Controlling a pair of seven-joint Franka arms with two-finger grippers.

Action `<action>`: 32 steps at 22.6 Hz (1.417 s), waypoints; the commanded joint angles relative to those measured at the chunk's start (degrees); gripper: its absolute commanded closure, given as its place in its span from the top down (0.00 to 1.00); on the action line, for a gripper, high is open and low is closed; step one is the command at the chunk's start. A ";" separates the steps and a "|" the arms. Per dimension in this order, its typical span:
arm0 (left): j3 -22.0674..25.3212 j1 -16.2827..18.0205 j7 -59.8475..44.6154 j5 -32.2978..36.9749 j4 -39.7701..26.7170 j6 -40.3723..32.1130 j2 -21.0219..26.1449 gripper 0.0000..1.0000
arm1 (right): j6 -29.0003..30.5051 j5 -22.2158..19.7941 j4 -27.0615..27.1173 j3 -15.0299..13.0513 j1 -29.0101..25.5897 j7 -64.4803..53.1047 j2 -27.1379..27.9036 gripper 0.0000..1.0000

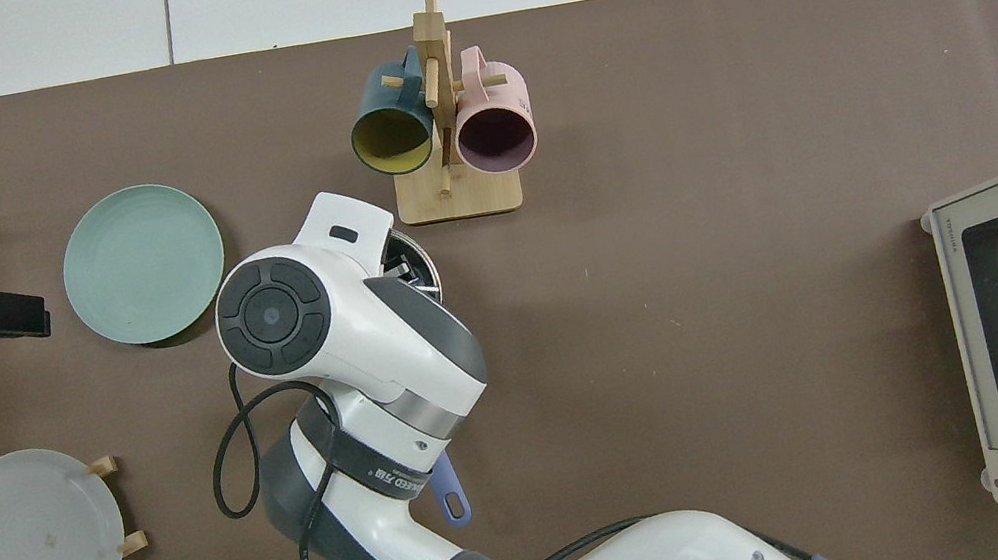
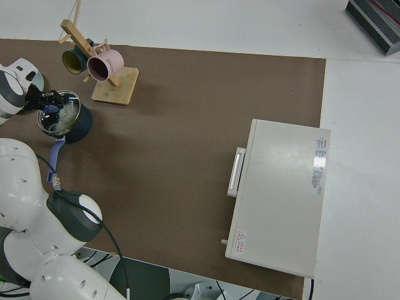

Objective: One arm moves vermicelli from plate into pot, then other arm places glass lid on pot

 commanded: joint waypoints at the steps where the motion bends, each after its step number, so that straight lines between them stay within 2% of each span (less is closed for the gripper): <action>1: 0.51 -0.42 0.95 -0.79 -1.10 -0.41 -0.98 1.00 | 0.65 1.09 -1.03 0.33 -0.51 -1.96 -0.85 0.00; 32: 0.51 -0.42 0.86 -0.79 -1.10 -0.50 -0.98 1.00 | 2.40 2.06 -1.47 0.25 -0.59 -3.98 -1.03 0.00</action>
